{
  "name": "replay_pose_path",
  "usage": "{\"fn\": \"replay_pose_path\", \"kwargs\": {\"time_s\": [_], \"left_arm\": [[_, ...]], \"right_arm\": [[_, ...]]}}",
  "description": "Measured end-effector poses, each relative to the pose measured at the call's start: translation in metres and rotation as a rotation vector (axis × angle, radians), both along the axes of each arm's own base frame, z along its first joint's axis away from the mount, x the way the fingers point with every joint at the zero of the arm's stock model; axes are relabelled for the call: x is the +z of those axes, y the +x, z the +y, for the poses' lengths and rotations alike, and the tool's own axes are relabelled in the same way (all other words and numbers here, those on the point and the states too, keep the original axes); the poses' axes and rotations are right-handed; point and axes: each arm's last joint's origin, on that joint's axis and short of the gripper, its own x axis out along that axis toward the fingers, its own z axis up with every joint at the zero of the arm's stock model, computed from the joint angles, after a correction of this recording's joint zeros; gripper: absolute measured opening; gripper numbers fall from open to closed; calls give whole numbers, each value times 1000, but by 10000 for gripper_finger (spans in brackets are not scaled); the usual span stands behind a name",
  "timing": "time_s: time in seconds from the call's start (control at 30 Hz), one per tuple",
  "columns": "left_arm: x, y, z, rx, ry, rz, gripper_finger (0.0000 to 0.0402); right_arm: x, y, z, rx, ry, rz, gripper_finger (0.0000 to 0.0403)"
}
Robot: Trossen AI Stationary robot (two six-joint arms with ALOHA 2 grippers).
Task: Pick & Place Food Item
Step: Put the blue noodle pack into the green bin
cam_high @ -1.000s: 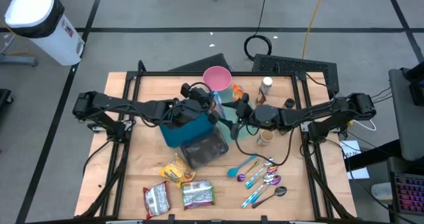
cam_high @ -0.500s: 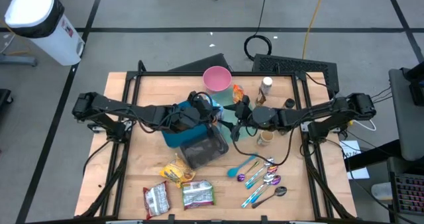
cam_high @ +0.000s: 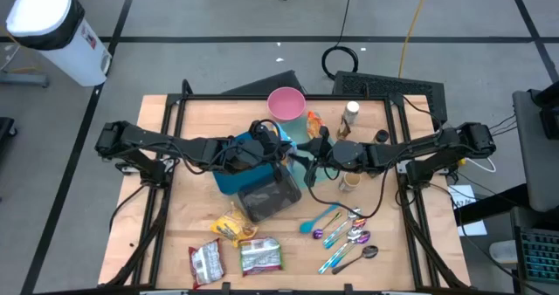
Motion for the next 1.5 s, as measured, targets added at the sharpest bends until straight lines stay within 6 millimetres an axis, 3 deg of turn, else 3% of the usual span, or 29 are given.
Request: {"fn": "replay_pose_path", "kwargs": {"time_s": [0.27,0.37,0.57,0.73,0.83,0.97,1.07,1.27,1.5], "left_arm": [[-1,0,0,-7,22,18,14],[4,-4,0,-31,69,38,59],[29,-18,0,-23,128,-16,192],[50,-47,1,-36,125,-19,271],[48,-63,1,-41,116,6,299],[26,-72,0,-44,100,43,317],[13,-78,1,-35,78,24,321],[-15,-89,3,-27,60,31,315],[-24,-101,9,8,30,24,323]], "right_arm": [[0,0,2,62,35,-1,10],[-1,0,3,96,69,2,12],[3,-9,0,140,136,42,5],[19,-25,-11,145,179,97,6],[40,-30,-32,101,208,170,4],[67,-35,-75,78,295,258,4],[70,-38,-112,71,400,309,4],[36,-38,-171,106,651,368,4],[-3,-23,-188,145,787,454,4]]}}
